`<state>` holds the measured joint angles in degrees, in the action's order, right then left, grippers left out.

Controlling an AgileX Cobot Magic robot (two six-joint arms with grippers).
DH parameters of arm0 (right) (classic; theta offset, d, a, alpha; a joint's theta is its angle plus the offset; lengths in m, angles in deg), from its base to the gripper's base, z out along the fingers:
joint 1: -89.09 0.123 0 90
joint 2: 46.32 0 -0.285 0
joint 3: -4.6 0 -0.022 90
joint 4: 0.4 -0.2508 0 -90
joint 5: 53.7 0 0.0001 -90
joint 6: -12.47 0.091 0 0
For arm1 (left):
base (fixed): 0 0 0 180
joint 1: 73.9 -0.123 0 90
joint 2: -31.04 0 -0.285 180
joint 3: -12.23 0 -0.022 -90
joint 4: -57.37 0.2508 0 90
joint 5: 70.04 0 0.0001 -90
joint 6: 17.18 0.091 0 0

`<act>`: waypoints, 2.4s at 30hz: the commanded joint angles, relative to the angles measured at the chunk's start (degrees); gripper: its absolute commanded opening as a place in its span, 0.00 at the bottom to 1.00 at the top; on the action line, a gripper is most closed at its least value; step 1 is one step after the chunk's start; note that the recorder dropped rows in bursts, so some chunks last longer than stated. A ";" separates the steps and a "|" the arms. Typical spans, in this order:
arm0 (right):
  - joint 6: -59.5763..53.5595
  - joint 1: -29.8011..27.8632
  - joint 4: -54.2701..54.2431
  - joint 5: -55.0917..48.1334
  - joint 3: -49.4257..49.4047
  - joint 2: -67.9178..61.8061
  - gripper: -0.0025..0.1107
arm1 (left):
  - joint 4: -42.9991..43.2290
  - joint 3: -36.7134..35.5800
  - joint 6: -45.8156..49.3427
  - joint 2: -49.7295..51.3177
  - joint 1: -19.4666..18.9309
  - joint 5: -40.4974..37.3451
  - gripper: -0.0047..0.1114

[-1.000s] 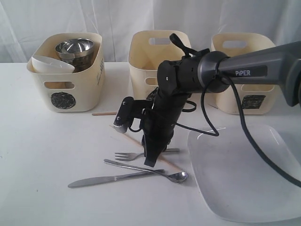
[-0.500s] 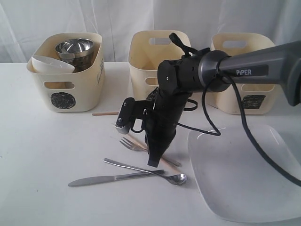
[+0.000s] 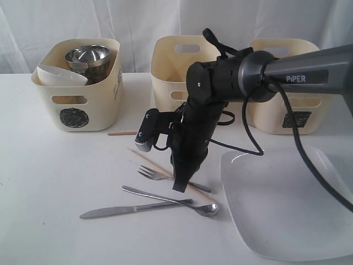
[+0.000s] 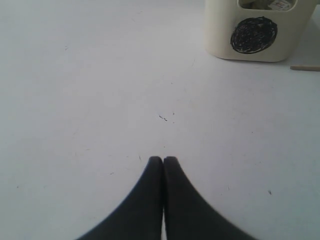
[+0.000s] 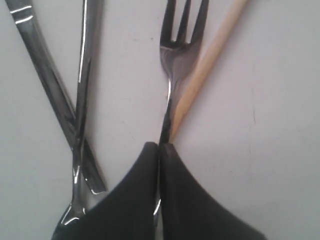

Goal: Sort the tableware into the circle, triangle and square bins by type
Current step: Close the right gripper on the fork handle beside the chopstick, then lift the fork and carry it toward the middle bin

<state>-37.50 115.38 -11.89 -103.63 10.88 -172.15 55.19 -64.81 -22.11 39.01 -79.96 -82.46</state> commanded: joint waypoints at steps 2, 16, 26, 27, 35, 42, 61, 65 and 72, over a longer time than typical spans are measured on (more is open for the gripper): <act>0.81 -0.02 0.13 -0.06 -0.01 0.60 0.25 | -0.77 -0.18 0.23 -0.19 0.14 0.00 0.04; 1.11 -0.02 0.13 -0.06 -0.12 -2.52 0.12 | -0.77 -0.18 0.23 -0.19 0.14 0.00 0.04; 3.80 -0.02 0.13 -0.32 -0.12 -0.83 0.02 | -0.77 -0.18 0.23 -0.19 0.14 0.00 0.04; 3.80 -0.02 0.13 -0.19 -0.12 -0.57 0.02 | -0.77 -0.18 0.23 -0.19 0.14 0.00 0.04; 3.91 -0.02 -0.09 -0.29 -0.12 0.12 0.02 | -0.77 -0.18 0.23 -0.19 0.14 0.00 0.04; 6.10 -0.02 -0.09 4.08 0.36 6.47 0.02 | -0.77 -0.18 0.23 -0.19 0.14 0.00 0.04; 18.78 -4.59 -2.18 67.44 1.67 6.59 0.02 | -1.43 -0.18 0.23 -0.19 0.14 0.00 0.04; 18.78 -6.36 -2.18 70.40 1.67 2.34 0.02 | -1.43 -0.18 0.23 -0.19 0.14 0.00 0.04; 18.78 -8.78 -10.14 69.70 1.67 -2.10 0.11 | -1.67 -0.18 0.23 -0.19 0.14 0.00 0.04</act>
<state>-19.05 107.77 -18.29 -34.49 12.48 -173.64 54.22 -64.81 -22.11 39.01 -79.96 -82.46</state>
